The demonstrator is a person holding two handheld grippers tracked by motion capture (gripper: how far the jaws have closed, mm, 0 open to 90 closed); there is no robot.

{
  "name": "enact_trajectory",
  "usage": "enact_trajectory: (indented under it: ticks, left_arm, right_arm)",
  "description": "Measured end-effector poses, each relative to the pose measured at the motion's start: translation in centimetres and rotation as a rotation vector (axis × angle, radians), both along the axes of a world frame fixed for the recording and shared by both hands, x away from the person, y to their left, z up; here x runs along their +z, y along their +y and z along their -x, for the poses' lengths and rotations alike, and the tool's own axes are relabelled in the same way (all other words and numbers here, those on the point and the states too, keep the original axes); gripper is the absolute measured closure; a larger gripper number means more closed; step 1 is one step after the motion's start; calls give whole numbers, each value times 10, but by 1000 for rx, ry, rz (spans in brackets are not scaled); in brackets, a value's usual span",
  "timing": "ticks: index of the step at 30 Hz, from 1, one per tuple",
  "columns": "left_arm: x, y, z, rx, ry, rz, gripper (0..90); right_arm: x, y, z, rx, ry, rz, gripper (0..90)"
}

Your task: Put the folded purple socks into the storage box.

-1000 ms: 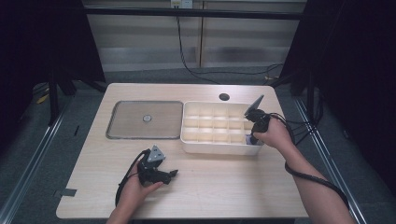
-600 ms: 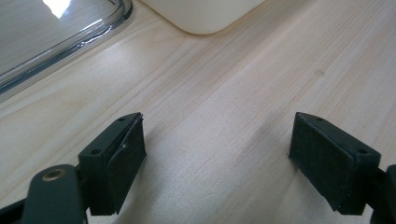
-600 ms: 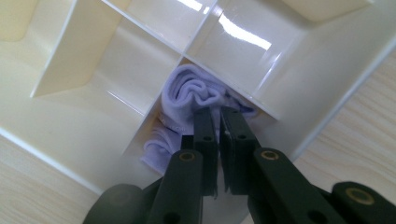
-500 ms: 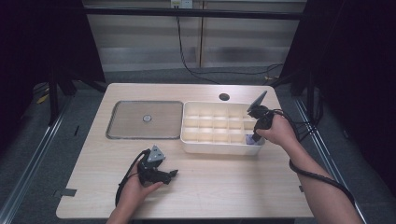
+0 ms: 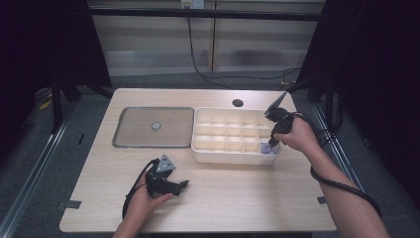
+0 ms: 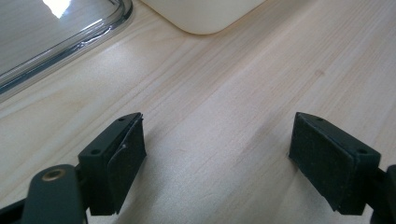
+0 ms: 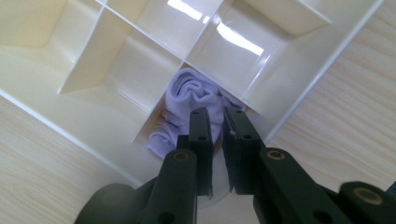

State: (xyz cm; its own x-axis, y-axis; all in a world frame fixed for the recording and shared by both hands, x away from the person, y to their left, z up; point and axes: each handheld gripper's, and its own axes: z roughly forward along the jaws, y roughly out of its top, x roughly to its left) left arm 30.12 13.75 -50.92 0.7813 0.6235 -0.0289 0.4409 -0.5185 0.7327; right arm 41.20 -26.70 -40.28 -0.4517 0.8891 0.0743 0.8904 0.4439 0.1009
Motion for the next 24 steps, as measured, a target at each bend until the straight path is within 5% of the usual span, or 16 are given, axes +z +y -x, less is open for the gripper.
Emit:
enact_trajectory:
  ticks: [24]
  left_arm:
    - [0,1,0,-7,-5,-8,178]
  right_arm:
    - [18,4,3,39,-45,-6,438]
